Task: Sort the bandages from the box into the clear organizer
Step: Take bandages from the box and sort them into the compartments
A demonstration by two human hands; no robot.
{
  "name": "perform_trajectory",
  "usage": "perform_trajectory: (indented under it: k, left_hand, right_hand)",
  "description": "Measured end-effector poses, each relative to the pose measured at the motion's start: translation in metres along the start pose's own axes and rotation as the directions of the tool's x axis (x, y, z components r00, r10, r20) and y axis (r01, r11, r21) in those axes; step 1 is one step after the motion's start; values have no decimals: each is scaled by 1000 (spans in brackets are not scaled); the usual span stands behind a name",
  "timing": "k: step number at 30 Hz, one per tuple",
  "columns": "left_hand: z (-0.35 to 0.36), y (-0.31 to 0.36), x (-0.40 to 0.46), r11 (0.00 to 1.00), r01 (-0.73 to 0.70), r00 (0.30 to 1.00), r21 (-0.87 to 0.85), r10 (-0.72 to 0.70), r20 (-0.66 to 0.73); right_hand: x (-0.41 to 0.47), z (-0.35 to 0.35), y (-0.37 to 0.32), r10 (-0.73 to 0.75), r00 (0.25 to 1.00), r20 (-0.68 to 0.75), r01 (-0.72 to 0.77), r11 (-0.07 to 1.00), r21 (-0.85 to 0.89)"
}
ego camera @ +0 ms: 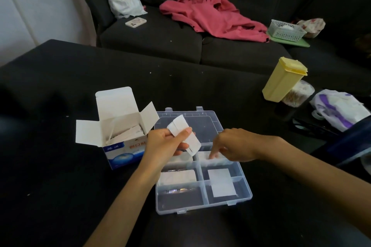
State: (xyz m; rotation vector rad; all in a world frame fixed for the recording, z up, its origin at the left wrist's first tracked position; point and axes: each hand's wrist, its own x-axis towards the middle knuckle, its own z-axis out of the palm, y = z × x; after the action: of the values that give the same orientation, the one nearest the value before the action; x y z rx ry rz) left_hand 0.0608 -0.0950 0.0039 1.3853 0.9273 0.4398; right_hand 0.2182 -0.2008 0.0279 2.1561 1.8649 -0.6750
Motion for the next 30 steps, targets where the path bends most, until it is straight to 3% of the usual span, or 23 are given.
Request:
perform_trajectory:
  k: [2,5,7,9,11,17,19,23,26,30]
  left_hand:
    - [1,0,-1,999,30,999,-19,-30,18]
    - [1,0,-4,989,110,992,-104,-103,72]
    - [4,-2,-6,977,140,988,-159,-128,82]
    - [7,-4,-7,973,139,990,-184,-131,53]
    - [10,-6,-9,970,128,992,-207,-127,21]
    - [12,-3,-13,982,55,998,-180,-54,7]
    - [12,-3,-13,990,34,999,-140,-33,8]
    - [12,-6,-12,995,77,995,-69,-72,74]
    - [11,-5,-10,996,72,974,-60,-58,220]
    - [9,-6,-8,994,-103,979,32,96,178]
  right_hand:
    - [1,2,0,31,1000,-3,-30,991,130]
    - [-2,2,-3,185,959,-214,-52,860,508]
    - [-8,5,-17,324,913,-248,-5,618,786]
    - [-12,14,-35,376,912,-163,22,352,936]
    - [-18,23,-50,390,911,-137,63,198,978]
    - [-22,26,-56,374,922,-103,119,-20,993]
    - [-22,27,-57,371,924,-99,120,-34,992]
    - [-14,40,-59,551,819,-163,115,121,986]
    - [-9,45,-58,635,762,-129,165,3,986]
    - [-8,46,-58,616,786,-52,170,-135,976]
